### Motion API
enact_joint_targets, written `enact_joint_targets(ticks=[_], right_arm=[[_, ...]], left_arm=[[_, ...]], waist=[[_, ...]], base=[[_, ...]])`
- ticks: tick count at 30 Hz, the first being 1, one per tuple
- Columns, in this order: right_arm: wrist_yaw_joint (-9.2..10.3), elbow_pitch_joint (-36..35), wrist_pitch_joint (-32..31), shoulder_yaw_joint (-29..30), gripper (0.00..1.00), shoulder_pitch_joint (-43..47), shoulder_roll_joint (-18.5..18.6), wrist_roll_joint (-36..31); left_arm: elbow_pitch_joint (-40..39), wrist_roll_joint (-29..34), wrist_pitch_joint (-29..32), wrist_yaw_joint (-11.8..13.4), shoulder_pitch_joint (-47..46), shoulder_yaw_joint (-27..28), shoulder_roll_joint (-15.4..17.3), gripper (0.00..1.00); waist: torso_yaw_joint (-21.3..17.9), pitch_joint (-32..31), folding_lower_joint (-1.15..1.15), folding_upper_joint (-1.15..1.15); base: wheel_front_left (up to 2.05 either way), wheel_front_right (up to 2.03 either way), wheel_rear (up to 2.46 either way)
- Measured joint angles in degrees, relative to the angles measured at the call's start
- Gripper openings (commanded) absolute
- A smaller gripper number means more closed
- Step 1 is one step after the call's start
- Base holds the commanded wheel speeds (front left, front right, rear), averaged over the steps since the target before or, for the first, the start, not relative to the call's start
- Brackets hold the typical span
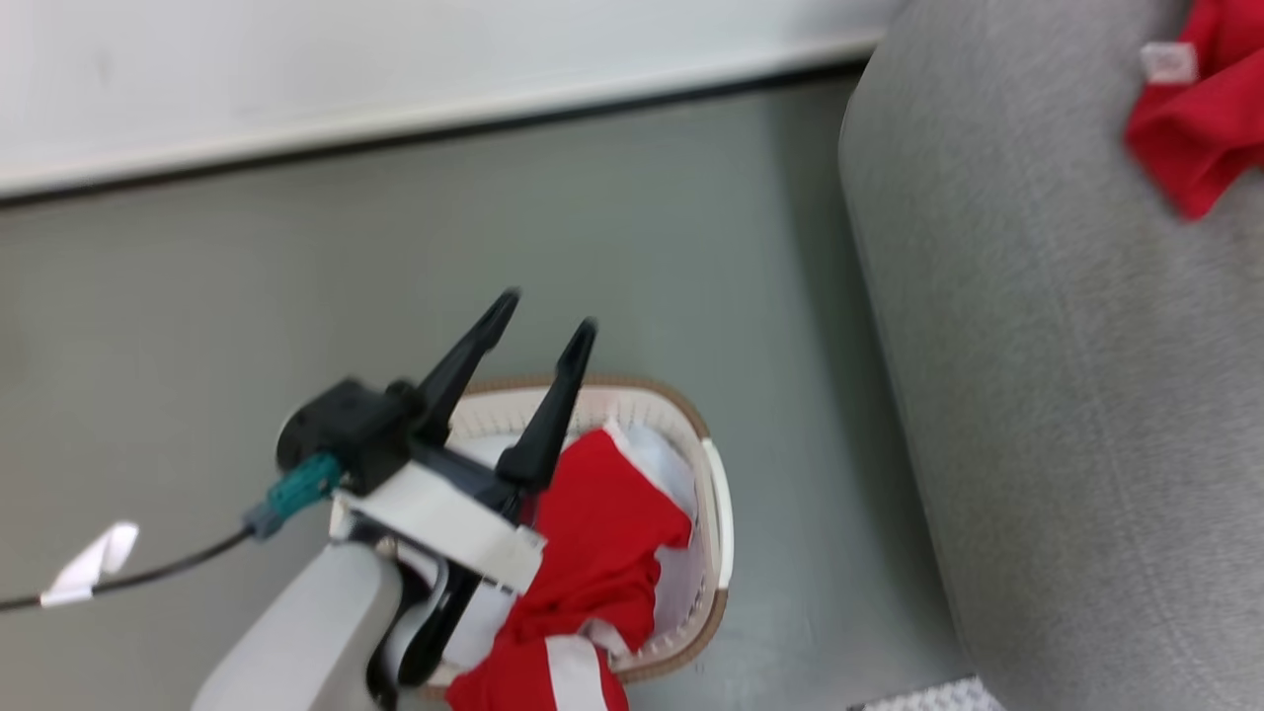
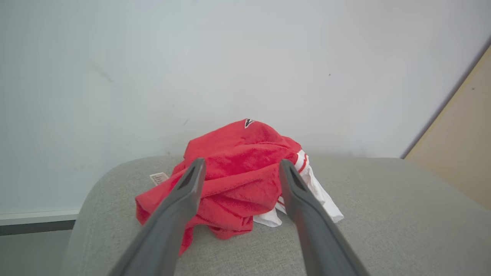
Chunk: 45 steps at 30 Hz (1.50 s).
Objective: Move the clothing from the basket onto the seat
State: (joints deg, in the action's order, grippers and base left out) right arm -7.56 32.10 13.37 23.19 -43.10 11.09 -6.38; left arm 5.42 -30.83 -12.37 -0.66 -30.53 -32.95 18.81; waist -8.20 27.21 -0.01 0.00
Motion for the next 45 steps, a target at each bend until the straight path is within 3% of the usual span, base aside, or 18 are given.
enact_joint_targets(ticks=[7, 12, 22, 32, 45], right_arm=[[0.00, -10.29, 1.57, -9.77, 1.00, 13.97, -2.03, 5.15], [-0.01, -18.83, 1.68, -14.02, 1.00, 22.80, -4.31, 6.57], [0.00, -23.64, 1.69, -19.41, 1.00, 34.92, -7.68, 8.24], [0.00, -18.91, 1.78, -25.95, 1.00, 40.51, -8.33, 12.71], [0.00, -16.41, 1.78, -26.68, 1.00, 42.15, -8.26, 15.02]], left_arm=[[3.89, -0.92, -2.35, 3.46, 8.72, 3.19, 0.21, 1.00], [5.15, -0.59, -2.70, 4.86, 14.51, 6.61, -1.49, 1.00], [4.91, 6.17, -2.77, 6.06, 25.83, 16.37, -5.42, 1.00], [4.95, 12.44, -2.77, 2.57, 32.62, 26.73, -10.48, 1.00], [6.38, 17.01, -2.77, -3.42, 35.59, 33.74, -14.25, 1.00]], waist=[[0.37, -8.48, -0.01, 0.00], [2.04, -14.09, -0.01, 0.00], [6.03, -23.46, -0.01, 0.00], [7.31, -28.25, 0.00, 0.00], [6.62, -29.38, 0.01, 0.00]], base=[[0.00, 0.00, 0.00], [0.00, 0.00, 0.00], [0.00, 0.00, 0.00], [0.00, 0.00, 0.00], [0.00, 0.00, 0.00]])
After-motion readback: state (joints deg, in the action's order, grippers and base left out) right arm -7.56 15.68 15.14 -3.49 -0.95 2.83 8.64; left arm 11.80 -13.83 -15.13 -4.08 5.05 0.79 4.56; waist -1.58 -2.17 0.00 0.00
